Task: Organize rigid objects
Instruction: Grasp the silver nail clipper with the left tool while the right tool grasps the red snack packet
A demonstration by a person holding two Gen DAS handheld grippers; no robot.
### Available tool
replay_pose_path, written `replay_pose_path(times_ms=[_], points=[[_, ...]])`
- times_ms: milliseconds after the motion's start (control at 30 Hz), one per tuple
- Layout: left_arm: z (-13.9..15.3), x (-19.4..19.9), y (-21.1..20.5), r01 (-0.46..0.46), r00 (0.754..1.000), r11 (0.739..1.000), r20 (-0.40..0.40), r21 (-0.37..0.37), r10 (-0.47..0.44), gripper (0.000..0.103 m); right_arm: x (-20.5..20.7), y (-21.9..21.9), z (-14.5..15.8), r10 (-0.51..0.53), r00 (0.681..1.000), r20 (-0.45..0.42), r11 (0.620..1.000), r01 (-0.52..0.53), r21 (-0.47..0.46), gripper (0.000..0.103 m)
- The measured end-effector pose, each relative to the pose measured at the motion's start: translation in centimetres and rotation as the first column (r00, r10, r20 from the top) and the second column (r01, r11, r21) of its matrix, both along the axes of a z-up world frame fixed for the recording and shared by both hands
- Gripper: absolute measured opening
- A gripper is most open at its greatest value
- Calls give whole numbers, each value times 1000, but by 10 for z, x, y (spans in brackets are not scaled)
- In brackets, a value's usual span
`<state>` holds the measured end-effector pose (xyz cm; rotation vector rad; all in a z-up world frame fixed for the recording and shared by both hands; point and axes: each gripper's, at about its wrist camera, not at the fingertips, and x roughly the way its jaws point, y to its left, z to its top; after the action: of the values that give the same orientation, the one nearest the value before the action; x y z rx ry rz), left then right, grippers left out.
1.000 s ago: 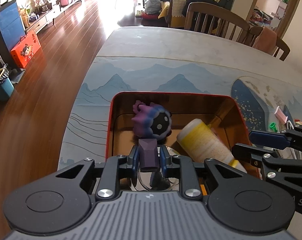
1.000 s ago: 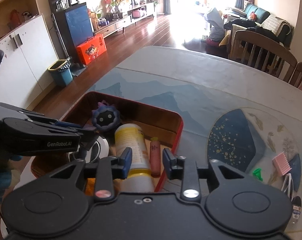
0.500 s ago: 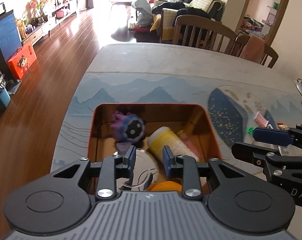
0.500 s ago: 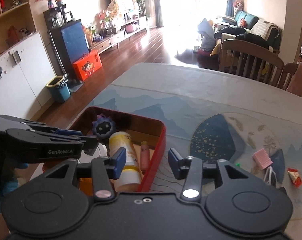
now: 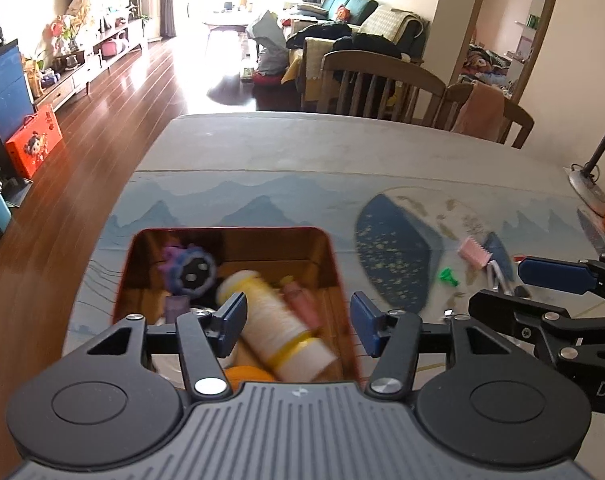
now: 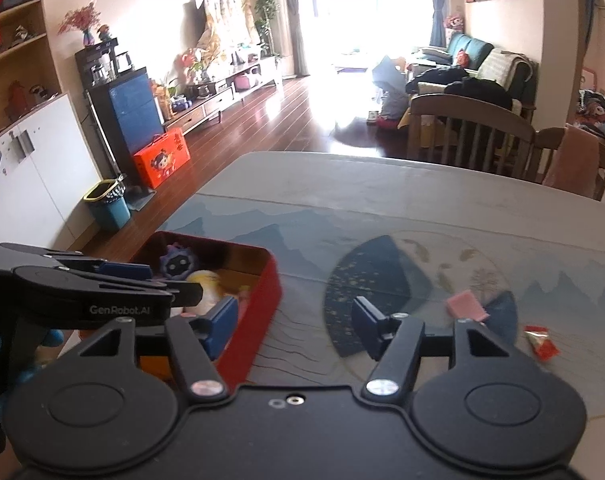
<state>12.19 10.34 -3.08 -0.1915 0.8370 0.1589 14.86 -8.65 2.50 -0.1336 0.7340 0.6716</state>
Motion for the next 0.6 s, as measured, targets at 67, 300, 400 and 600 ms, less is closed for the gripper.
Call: replay_pose_path(times_ms=[67,300,400,600], points=[[2,1,-10,6,1000,1000,6,2,-6,57,2,-10,1,-9,1000,0,1000,9,5,69],[7,6,-47,25,999,1000,38,5,-26,73,7,-55,0,-33,999,5,999,33,18,82],[7,10,-63,38,998,999,45,-3,-38,77,10,-77,-3,-46,999,-2,999,46,22,88],[6,18,-91,47,997,999,59,6,-47,84,19,-118,-10,-69,998,-4,997,69,30,103]])
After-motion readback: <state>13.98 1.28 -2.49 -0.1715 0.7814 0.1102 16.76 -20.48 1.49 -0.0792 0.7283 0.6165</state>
